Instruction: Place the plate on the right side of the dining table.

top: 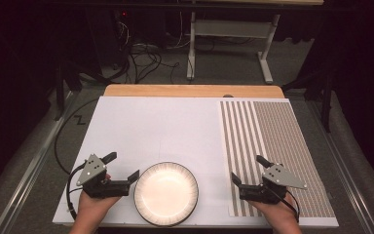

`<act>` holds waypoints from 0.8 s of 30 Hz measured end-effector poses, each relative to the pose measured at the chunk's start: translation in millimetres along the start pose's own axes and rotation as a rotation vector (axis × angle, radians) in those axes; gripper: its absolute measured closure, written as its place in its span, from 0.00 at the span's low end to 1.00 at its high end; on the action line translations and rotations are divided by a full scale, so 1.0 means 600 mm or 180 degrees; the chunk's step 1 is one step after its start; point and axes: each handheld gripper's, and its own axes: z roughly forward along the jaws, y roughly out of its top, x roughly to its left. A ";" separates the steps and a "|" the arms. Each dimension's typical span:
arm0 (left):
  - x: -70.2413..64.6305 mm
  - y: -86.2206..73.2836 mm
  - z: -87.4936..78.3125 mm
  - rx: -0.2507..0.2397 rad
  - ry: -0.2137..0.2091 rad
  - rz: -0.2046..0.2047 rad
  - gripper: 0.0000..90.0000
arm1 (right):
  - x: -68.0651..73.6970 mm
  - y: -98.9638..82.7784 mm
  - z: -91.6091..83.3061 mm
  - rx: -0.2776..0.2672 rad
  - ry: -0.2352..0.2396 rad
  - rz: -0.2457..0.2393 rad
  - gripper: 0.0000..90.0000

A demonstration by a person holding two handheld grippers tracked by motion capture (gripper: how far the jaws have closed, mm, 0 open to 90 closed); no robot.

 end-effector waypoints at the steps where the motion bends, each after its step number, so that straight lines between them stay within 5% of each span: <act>1: -0.001 0.000 0.000 -0.0004 -0.0013 -0.0003 0.00 | 0.003 0.004 0.004 0.0019 0.0011 -0.0018 0.02; 24: -0.009 -0.002 0.001 -0.0055 -0.0054 -0.0017 0.00 | 0.060 0.063 0.060 0.0092 0.0381 -0.0240 0.04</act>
